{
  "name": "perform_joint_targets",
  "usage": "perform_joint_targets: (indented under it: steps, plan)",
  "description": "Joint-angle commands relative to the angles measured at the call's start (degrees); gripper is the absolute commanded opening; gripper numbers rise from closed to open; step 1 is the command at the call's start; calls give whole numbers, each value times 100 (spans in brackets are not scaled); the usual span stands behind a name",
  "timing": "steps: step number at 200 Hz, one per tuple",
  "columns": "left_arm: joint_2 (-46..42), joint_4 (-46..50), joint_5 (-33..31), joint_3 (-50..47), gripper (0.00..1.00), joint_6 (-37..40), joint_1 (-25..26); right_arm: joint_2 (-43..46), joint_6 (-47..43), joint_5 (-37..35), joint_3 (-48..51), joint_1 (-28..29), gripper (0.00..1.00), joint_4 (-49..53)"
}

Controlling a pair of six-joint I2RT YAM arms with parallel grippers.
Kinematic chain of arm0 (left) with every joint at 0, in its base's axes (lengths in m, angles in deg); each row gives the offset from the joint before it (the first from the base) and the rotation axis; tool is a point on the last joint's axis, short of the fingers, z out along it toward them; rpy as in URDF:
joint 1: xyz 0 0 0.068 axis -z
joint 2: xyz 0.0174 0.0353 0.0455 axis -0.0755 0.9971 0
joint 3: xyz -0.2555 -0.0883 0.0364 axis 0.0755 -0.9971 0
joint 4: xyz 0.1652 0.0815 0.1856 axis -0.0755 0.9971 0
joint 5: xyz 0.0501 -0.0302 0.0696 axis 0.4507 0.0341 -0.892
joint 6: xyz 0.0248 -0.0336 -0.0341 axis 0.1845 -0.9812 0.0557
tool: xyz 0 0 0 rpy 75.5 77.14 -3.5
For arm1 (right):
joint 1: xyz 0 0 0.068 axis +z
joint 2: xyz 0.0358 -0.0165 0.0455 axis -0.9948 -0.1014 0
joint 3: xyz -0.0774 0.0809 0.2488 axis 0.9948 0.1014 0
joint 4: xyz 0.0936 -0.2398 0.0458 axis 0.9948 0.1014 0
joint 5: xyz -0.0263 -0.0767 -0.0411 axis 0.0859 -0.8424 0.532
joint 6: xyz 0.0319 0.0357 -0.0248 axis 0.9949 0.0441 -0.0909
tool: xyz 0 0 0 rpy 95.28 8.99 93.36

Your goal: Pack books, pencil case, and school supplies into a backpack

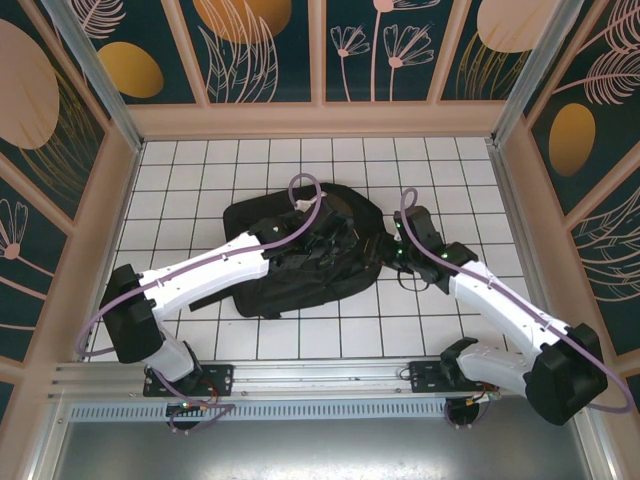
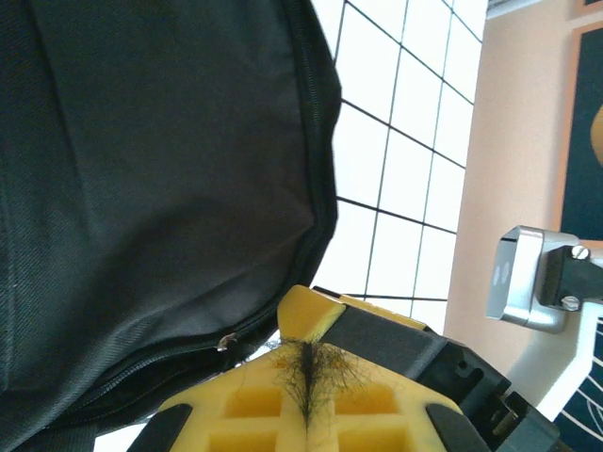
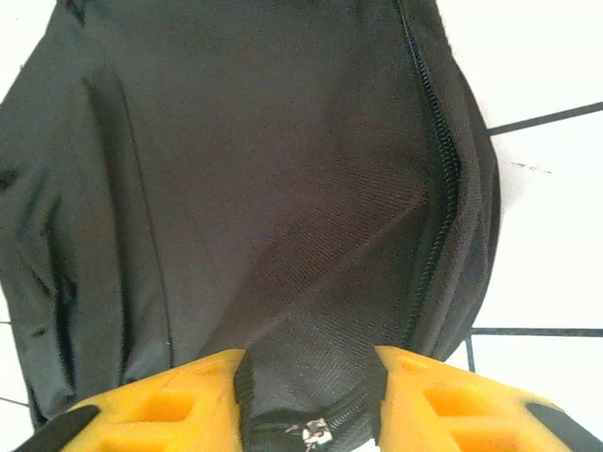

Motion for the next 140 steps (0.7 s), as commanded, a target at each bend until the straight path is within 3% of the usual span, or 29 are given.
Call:
perform_joint_targets:
  steps: [1, 30, 53, 67, 140]
  plan:
    - [-146, -226, 95, 150, 0, 244, -4, 347, -53, 677, -89, -355, 49, -348]
    - [-142, -360, 135, 30, 0, 241, -8, 935, -1139, 388, 434, -342, 48, -1103]
    - [-151, -354, 16, 95, 0, 289, -11, 2082, -2172, 529, 1483, -31, 46, -2497]
    - [-146, -341, 2, 147, 0, 296, -12, 2443, -2661, 337, 1825, 238, 45, -2773]
    - [-120, -407, 28, 153, 0, 291, -39, 2054, -3385, -444, 2044, 1107, 51, -2805]
